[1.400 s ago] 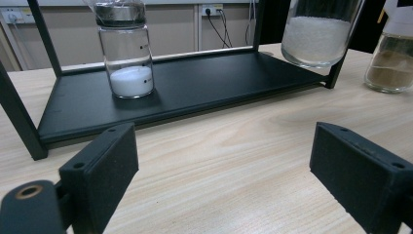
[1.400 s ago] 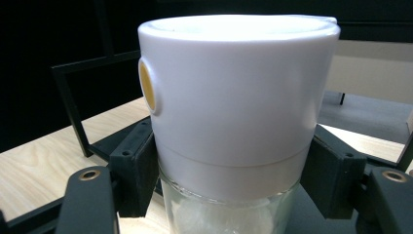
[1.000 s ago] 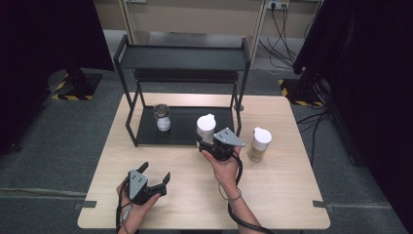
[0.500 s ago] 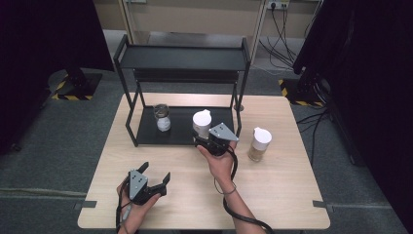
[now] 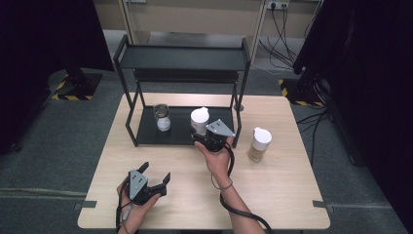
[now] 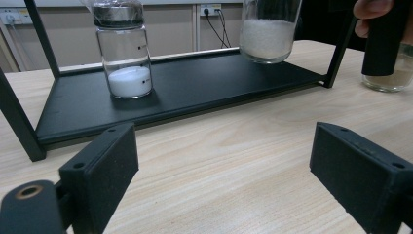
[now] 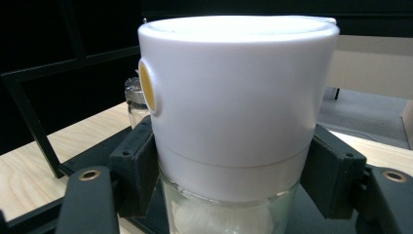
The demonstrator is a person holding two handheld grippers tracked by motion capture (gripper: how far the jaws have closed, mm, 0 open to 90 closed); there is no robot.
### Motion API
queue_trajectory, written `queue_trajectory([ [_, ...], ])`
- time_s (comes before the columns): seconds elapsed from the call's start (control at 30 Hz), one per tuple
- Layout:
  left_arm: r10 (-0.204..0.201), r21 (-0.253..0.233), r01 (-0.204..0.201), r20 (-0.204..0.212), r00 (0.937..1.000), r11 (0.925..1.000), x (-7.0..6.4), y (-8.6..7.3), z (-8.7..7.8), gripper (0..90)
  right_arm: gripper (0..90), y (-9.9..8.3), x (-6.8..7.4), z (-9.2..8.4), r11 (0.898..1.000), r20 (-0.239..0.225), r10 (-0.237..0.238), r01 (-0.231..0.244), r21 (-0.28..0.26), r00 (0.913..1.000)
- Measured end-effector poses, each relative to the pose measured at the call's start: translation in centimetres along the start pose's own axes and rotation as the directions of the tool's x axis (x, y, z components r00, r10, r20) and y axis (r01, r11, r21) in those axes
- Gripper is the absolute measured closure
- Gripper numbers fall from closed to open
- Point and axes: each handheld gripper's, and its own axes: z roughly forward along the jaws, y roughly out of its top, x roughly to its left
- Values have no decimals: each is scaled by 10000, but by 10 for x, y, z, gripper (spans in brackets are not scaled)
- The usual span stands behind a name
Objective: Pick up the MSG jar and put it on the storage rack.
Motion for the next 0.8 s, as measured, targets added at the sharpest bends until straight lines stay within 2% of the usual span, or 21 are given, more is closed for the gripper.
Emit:
queue_trajectory([
  [0.8,-8,-9,8,35,10000,10000,0,0,0,100,309,3,-1,27,9996,127,226,-228,163,9997],
])
